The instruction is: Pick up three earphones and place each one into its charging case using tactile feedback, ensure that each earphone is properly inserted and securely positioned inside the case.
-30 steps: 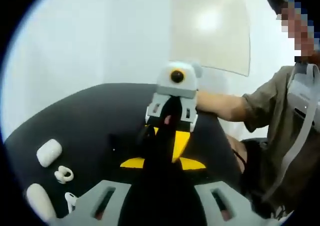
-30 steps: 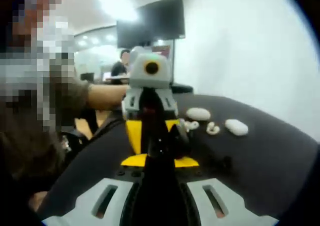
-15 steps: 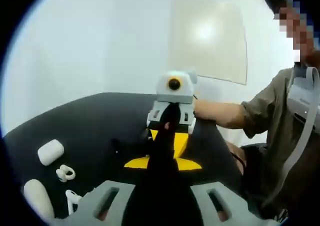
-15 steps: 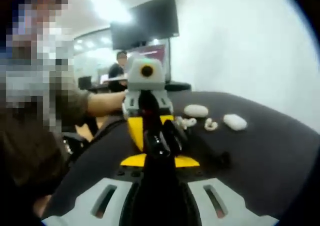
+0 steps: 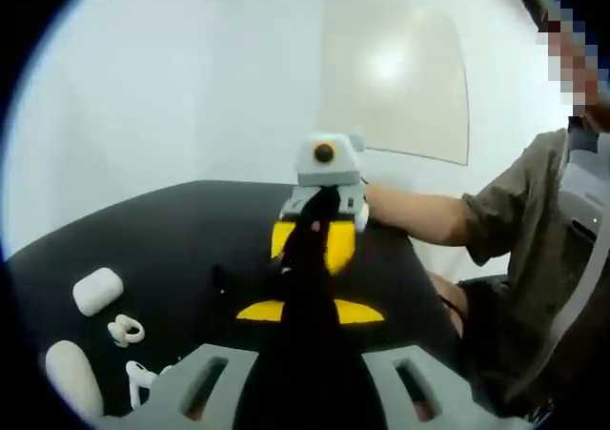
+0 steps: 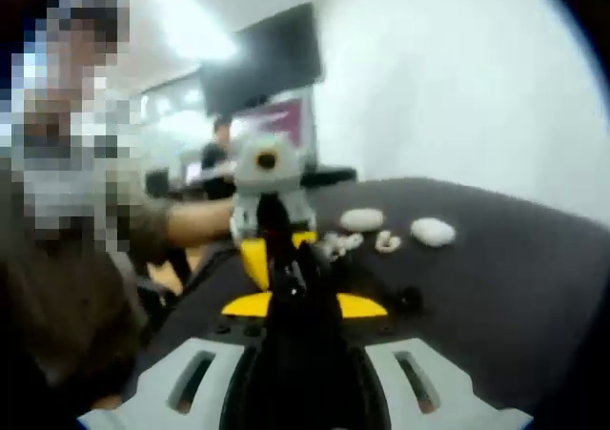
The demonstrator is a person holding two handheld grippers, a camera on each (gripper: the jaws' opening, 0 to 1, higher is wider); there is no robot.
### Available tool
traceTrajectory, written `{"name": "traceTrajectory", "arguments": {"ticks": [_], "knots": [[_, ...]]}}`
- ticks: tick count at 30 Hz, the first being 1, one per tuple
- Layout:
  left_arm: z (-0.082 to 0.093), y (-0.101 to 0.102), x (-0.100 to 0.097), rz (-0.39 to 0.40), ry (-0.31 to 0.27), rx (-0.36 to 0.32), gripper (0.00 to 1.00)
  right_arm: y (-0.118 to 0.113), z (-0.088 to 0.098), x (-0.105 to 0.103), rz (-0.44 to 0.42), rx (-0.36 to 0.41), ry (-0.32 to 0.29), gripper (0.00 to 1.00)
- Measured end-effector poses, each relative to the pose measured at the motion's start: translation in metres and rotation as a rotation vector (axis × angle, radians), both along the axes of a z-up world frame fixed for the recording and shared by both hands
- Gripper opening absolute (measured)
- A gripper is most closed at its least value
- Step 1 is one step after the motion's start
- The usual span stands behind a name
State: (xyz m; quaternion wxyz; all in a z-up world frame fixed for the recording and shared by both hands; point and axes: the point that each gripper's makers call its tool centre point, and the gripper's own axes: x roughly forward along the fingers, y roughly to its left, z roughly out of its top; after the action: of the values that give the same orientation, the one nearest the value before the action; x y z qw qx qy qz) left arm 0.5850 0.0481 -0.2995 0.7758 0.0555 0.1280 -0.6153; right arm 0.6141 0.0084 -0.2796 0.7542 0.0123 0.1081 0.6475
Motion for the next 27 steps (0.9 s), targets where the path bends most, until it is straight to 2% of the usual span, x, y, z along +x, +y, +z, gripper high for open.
{"name": "traceTrajectory", "arguments": {"ticks": [1, 4, 5, 7, 9, 13, 15, 22, 24, 25, 27], "knots": [[0.000, 0.000, 0.000, 0.000, -0.003, 0.002, 0.14, -0.009, 0.006, 0.013, -0.078, 0.026, 0.031, 0.19], [-0.001, -0.001, -0.001, -0.005, -0.012, 0.007, 0.14, -0.023, 0.008, 0.043, -0.286, 0.036, 0.205, 0.17], [-0.002, -0.001, -0.001, -0.005, -0.015, 0.011, 0.14, -0.023, 0.006, 0.049, -0.328, 0.009, 0.223, 0.17], [-0.003, -0.001, -0.003, 0.000, -0.023, 0.019, 0.14, -0.015, 0.000, 0.058, -0.387, -0.046, 0.206, 0.17], [-0.004, -0.001, -0.003, 0.004, -0.031, 0.028, 0.14, -0.002, -0.016, 0.059, -0.398, -0.158, 0.218, 0.17], [-0.006, 0.001, -0.002, 0.008, -0.023, 0.035, 0.14, 0.018, -0.042, 0.057, -0.374, -0.316, 0.175, 0.18], [-0.007, 0.002, -0.002, 0.008, -0.023, 0.035, 0.14, 0.025, -0.043, 0.060, -0.382, -0.296, 0.177, 0.18], [-0.008, 0.002, -0.002, 0.004, -0.035, 0.040, 0.14, 0.027, -0.039, 0.065, -0.414, -0.196, 0.372, 0.19], [-0.008, 0.001, -0.004, 0.003, -0.037, 0.041, 0.14, 0.023, -0.042, 0.068, -0.423, -0.229, 0.337, 0.12], [-0.008, 0.001, -0.005, 0.003, -0.037, 0.041, 0.14, 0.022, -0.041, 0.070, -0.419, -0.244, 0.277, 0.12], [-0.008, 0.000, -0.008, 0.004, -0.038, 0.041, 0.14, 0.021, -0.040, 0.067, -0.404, -0.269, 0.230, 0.12]]}}
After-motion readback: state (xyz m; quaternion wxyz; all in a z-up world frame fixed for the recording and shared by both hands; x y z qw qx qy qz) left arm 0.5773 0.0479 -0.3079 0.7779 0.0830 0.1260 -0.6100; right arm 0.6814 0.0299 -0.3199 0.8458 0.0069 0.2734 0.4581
